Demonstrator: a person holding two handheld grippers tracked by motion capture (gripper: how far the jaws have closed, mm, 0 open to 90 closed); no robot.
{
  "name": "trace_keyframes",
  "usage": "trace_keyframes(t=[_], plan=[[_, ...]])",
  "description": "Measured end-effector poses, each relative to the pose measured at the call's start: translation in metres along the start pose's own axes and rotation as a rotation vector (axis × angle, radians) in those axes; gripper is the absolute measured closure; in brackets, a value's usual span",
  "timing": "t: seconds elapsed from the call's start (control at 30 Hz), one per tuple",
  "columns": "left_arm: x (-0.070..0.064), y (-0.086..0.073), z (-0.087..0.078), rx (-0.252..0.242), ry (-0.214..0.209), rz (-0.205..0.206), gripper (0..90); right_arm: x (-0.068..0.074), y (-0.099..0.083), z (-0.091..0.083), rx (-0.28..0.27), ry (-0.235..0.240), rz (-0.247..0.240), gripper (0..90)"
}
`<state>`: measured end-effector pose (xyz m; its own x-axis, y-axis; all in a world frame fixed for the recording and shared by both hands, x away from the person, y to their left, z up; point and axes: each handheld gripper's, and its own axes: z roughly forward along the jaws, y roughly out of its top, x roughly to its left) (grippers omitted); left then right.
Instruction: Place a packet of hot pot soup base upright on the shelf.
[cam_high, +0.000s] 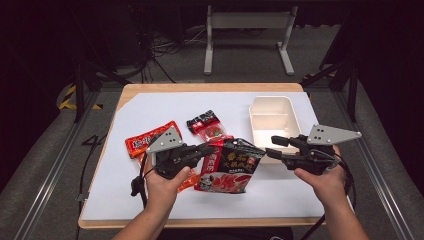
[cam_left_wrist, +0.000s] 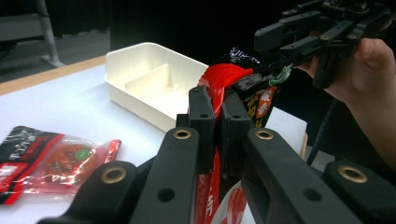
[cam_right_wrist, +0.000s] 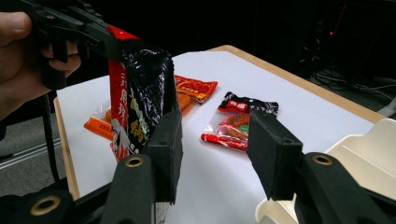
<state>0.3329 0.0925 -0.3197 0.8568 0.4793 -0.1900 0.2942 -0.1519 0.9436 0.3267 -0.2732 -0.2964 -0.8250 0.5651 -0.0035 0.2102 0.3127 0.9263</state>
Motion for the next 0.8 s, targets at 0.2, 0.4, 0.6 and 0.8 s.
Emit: trace_keyframes(t=[0.2,0.4,0.6,0.8], plan=[[0.002,0.001,-0.004,-0.022,0.019,-0.011,86.4,0.000,0.001,-0.001,-0.015,0.009,0.015,54.7],[0.000,0.002,-0.006,-0.045,0.029,-0.005,86.4,0.009,0.000,0.019,0.014,0.062,0.014,50.2],[-0.001,0.002,-0.005,-0.056,0.015,-0.006,86.4,0.012,0.001,0.041,0.048,0.116,0.022,49.6],[-0.001,0.002,-0.006,-0.063,0.005,-0.003,86.3,0.011,0.003,0.054,0.052,0.146,0.034,52.6]])
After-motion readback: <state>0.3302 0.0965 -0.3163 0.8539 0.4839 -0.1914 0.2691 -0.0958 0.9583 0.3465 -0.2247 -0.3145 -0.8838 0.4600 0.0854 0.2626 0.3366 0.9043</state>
